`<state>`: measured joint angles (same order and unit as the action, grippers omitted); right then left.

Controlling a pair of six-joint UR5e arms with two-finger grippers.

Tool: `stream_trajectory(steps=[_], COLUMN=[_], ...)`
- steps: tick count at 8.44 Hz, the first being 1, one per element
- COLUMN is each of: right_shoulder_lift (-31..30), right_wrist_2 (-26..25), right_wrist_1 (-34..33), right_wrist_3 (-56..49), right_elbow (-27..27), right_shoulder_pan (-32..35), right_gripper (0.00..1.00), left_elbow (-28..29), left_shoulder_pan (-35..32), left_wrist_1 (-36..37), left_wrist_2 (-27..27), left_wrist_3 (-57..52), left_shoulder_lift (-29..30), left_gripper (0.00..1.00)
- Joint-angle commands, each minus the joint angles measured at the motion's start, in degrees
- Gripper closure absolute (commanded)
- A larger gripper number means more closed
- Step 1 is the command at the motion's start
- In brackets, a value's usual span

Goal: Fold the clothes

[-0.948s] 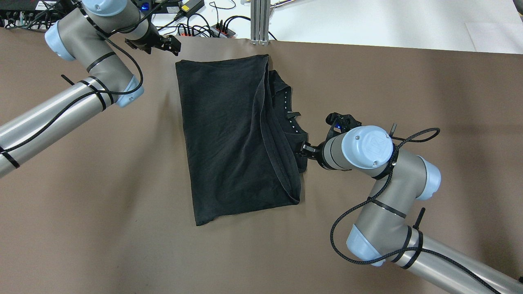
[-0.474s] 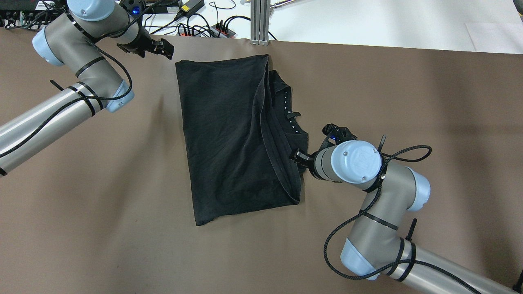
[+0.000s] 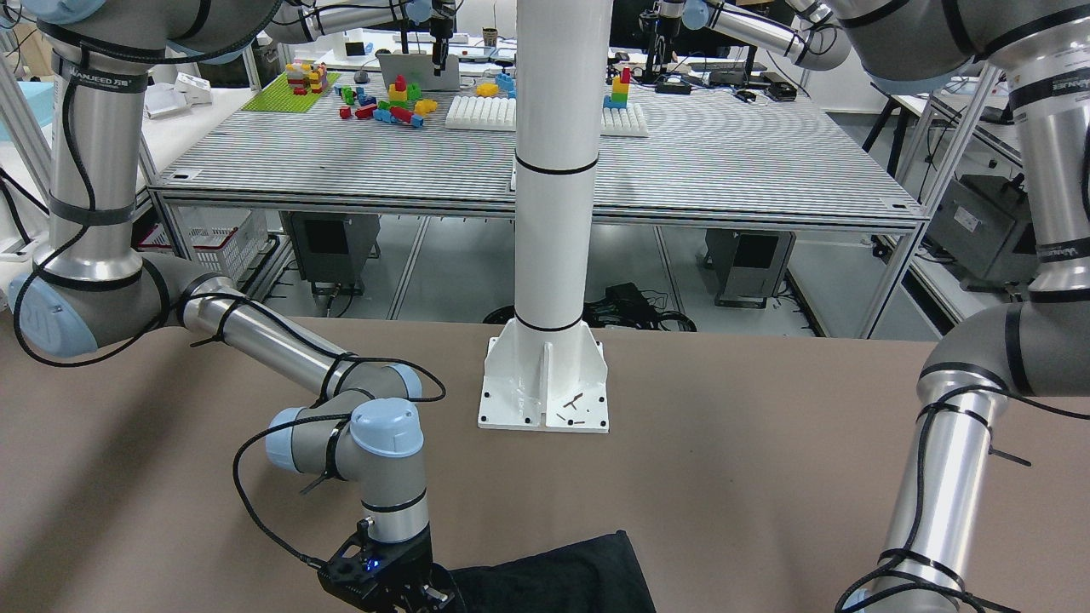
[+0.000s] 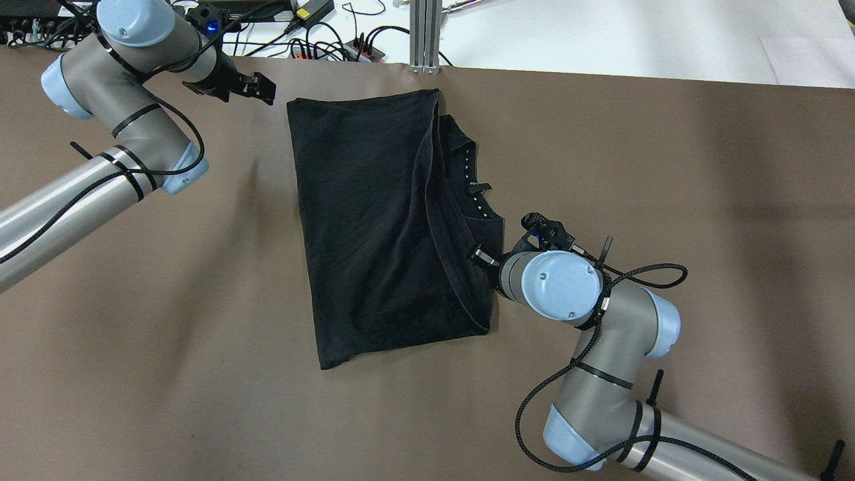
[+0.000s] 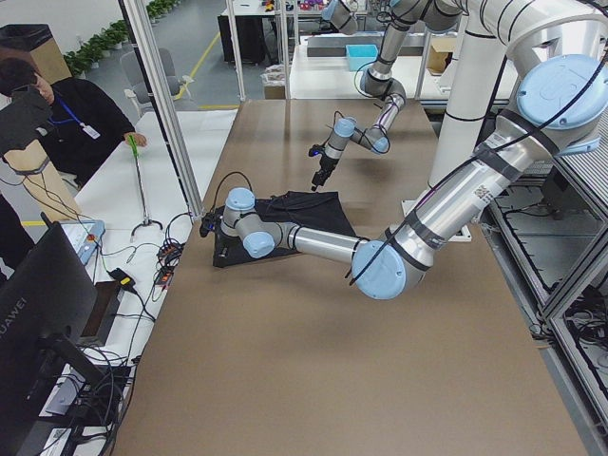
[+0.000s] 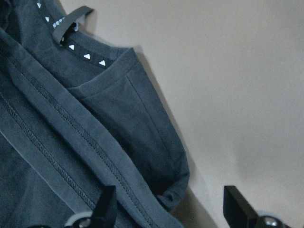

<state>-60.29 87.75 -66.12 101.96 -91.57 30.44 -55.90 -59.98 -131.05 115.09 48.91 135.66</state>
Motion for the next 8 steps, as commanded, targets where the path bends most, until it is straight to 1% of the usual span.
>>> stream_trajectory(steps=[1,4,5,6,7,8], right_shoulder_lift=[1.2,1.1,1.1,1.2,1.2,1.0], right_wrist_2=[-0.6,-0.5,-0.5,-0.5,-0.5,-0.5], right_wrist_1=[2.1,2.2,2.5,2.7,2.7,2.7], right_wrist_3=[0.2,0.7,0.7,0.9,2.1,1.9], right_elbow=[2.8,2.1,2.1,2.1,2.0,2.0], right_shoulder_pan=[-0.2,-1.0,-2.5,-2.9,-2.9,-2.9], right_gripper=[0.27,0.28,0.31,0.39,0.59,0.89], left_elbow=[-0.4,-0.4,-0.4,-0.4,-0.5,-0.8], left_shoulder_pan=[0.0,0.0,0.0,0.0,0.1,0.1], left_wrist_1=[0.1,0.2,0.2,0.2,-0.1,-0.1], left_wrist_2=[0.0,0.0,0.0,0.0,-0.1,-0.2], left_wrist_3=[0.0,0.0,0.0,0.1,0.2,0.4], left_shoulder_lift=[-0.4,-0.4,-0.4,-0.7,-1.1,-1.4], left_gripper=[0.05,0.05,0.05,0.05,0.05,0.05])
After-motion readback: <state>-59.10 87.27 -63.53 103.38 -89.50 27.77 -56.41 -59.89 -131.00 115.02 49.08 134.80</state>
